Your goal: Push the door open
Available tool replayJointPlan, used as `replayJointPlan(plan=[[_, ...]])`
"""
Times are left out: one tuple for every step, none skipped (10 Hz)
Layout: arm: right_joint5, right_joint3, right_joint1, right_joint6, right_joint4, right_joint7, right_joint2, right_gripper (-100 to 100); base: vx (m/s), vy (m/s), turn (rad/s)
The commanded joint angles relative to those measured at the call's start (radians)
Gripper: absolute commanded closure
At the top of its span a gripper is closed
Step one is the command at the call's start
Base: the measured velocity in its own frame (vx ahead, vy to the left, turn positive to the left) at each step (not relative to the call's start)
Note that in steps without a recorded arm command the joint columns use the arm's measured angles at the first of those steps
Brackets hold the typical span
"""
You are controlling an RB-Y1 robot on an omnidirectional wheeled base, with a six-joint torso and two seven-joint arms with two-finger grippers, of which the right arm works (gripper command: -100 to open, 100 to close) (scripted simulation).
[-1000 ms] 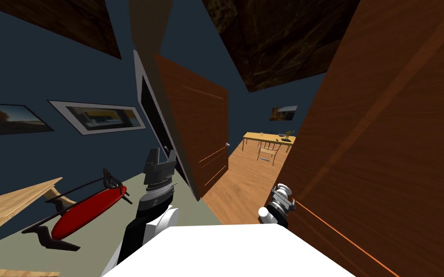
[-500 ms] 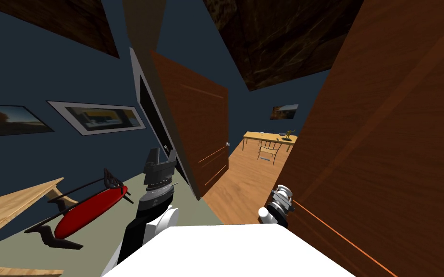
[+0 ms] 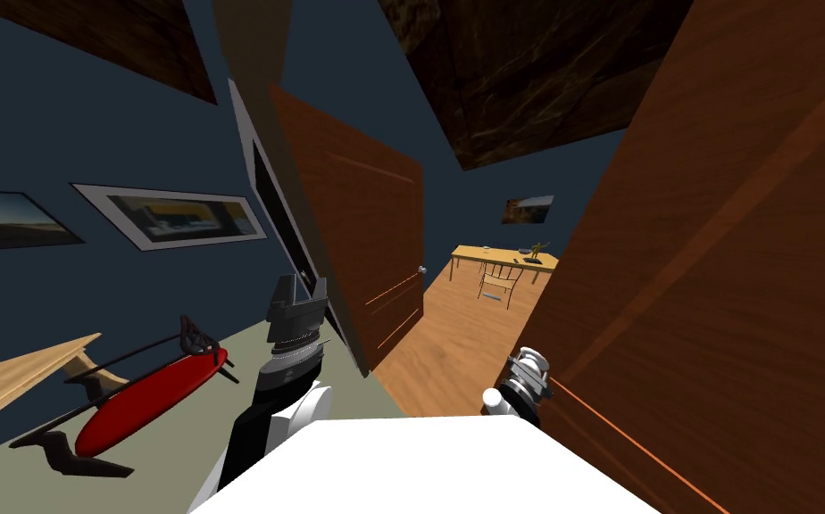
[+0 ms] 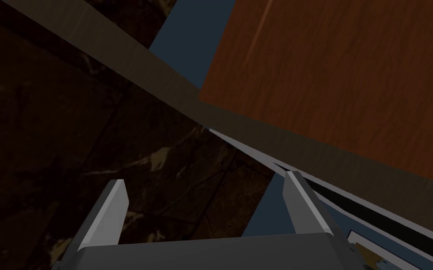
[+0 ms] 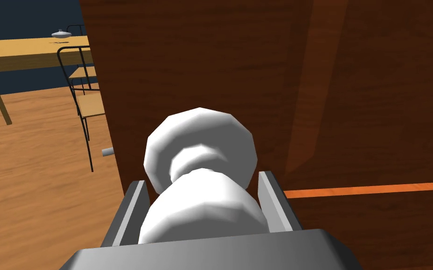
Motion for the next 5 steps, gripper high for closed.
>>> replayJointPlan(plan=[[-0.014,-0.021,-0.010,-0.011,0.003,0.003,-0.025,100,0.137,-0.115,-0.022],[-0.019,-0.026,-0.009,-0.013,0.003,0.004,-0.028,100,0.141,-0.100,-0.058],[-0.029,-0.036,-0.008,-0.016,0.003,0.005,-0.035,100,0.163,-0.108,-0.047],[-0.034,-0.042,-0.007,-0.018,0.003,0.006,-0.038,100,0.150,-0.112,-0.019],[-0.045,-0.053,-0.005,-0.022,0.003,0.008,-0.043,100,0.166,-0.112,-0.033]])
